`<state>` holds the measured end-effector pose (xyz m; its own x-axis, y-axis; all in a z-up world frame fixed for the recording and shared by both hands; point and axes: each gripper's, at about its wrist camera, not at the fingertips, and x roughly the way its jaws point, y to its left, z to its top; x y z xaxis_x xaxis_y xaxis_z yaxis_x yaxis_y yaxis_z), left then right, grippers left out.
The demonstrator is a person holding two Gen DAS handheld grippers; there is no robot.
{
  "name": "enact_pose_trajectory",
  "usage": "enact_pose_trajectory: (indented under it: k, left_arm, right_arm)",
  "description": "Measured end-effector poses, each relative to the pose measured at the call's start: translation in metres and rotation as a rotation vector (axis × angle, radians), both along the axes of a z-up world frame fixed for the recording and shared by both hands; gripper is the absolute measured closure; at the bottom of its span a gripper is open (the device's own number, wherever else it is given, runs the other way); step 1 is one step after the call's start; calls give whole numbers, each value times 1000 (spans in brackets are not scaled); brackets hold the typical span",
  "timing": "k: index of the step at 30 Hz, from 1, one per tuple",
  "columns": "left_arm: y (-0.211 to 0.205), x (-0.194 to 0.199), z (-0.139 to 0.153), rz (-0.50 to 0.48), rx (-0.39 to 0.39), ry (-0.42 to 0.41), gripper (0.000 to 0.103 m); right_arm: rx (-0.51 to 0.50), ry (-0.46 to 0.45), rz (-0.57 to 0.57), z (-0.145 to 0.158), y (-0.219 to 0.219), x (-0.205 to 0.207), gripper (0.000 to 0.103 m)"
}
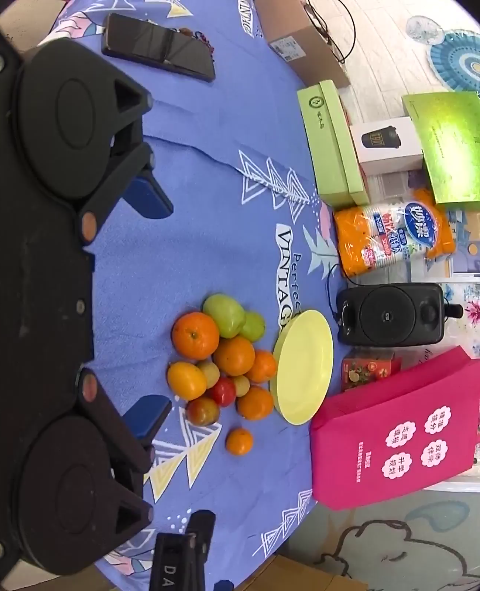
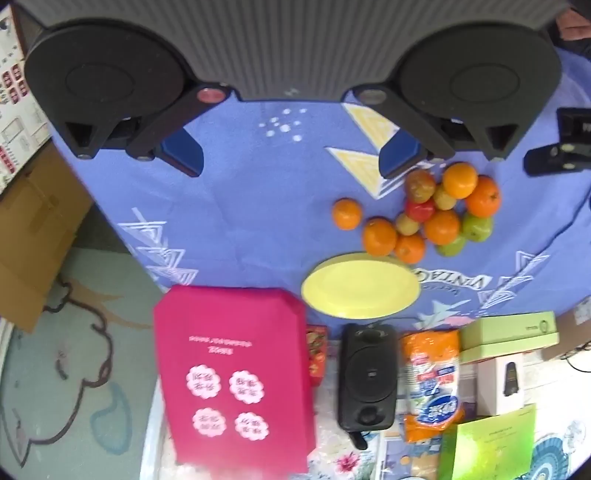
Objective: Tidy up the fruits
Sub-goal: 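Move both tools toward the fruit pile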
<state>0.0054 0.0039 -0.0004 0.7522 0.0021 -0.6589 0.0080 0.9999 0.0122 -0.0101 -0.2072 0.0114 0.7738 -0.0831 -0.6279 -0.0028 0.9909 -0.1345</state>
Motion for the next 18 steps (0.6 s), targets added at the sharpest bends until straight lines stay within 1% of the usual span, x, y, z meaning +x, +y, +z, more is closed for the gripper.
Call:
enact_pose_trajectory:
  k: [2,4,5,7,10,11,13,14,16,17,18]
  left_arm:
    - [0,-1,0,7,-8,-13,0]
    - [1,-1,1,31,-5,-19,0]
    - [1,0,1,40,-3,-15,0]
    - [1,1,0,36,9,-21,0]
    - [-1,-3,-1,42,37,-56,0]
    - [0,-4,0,46,24,-67,0]
    - [3,-6,1,65,-14,-82,0]
    - [5,-5,1,79,-25,-70,0]
    - [8,3,-1,86,-46,9,0]
    - [8,6,-2,83,-37,40,0]
    - [7,8,-3,76,-10,47,0]
  right_arm:
    - [8,-13,46,1,1,-4,0]
    - [-14,-42,30,3,3,-6,0]
    - [-13,-40,27,4,3,-7,0]
    - [12,-35,39,4,1,-6,0]
    - [30,-87,53,5,-2,-11,0]
    - [24,-95,60,5,-2,-12,0]
    - [19,-78,75,5,0,-10,0]
    - [18,-69,79,5,1,-9,0]
    - [16,-20,68,6,2,-4,0]
    - [18,10,61,5,2,-1,0]
    - [22,21,59,4,2,1,0]
